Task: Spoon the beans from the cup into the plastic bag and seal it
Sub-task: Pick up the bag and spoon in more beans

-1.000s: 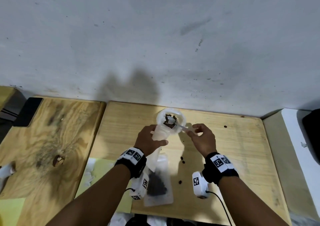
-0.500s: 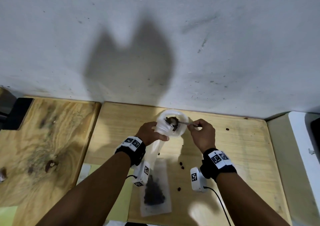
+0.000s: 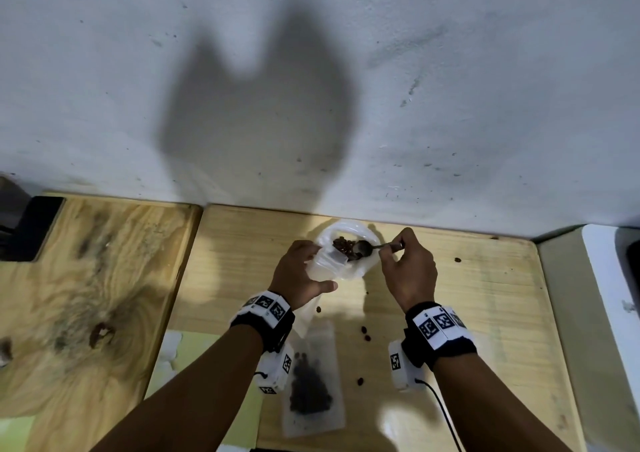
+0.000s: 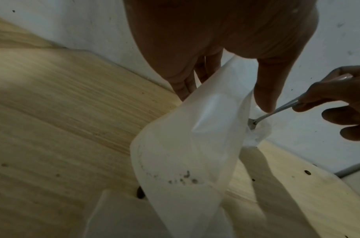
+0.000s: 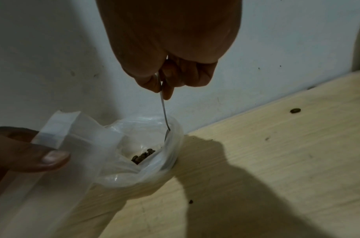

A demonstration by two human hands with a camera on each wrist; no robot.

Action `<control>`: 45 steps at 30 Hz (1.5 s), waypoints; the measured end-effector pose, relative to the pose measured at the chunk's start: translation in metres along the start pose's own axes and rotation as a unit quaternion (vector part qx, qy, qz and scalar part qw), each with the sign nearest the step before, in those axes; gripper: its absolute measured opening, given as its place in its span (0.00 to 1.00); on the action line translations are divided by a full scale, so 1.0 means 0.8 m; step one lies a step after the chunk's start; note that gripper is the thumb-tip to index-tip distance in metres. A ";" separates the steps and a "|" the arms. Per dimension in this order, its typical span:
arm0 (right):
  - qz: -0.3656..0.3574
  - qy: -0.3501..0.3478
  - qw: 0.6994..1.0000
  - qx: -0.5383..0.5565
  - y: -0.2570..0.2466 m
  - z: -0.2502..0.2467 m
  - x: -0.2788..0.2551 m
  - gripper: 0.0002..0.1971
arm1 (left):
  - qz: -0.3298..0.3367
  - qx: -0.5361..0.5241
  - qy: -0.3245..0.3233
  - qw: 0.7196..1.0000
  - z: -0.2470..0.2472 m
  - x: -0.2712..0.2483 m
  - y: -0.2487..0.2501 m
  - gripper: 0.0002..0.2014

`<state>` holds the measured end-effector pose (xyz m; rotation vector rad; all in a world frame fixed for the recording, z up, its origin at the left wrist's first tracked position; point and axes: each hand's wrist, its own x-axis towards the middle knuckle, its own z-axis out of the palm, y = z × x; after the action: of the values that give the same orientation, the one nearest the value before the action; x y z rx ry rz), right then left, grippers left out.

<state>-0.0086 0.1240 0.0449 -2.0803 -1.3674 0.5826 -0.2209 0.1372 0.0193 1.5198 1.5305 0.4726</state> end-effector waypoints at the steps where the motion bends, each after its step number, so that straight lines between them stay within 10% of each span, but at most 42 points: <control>1: 0.011 0.004 1.000 0.012 0.002 0.002 0.001 0.08 | 0.000 0.000 -0.001 1.000 0.000 0.000 0.001 0.38; 17: 0.104 0.056 0.983 0.141 0.016 0.020 -0.013 0.06 | -0.001 -0.003 -0.024 1.000 0.006 -0.004 0.000 0.40; 28: 0.352 0.070 0.886 0.294 0.041 0.073 -0.026 0.10 | -0.051 -0.051 -0.083 0.994 0.001 -0.001 0.004 0.41; 36: 0.367 0.049 0.857 0.357 0.045 0.078 -0.019 0.06 | -0.123 -0.097 -0.095 0.983 -0.012 0.005 0.004 0.45; 45: 0.275 0.027 0.894 0.353 0.054 0.031 -0.014 0.09 | -0.133 -0.073 -0.065 0.986 -0.015 0.004 0.010 0.43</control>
<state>0.0003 0.1057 -0.0022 -1.8044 -0.3873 1.0557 -0.2250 0.1455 0.0307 1.1902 1.5328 0.3161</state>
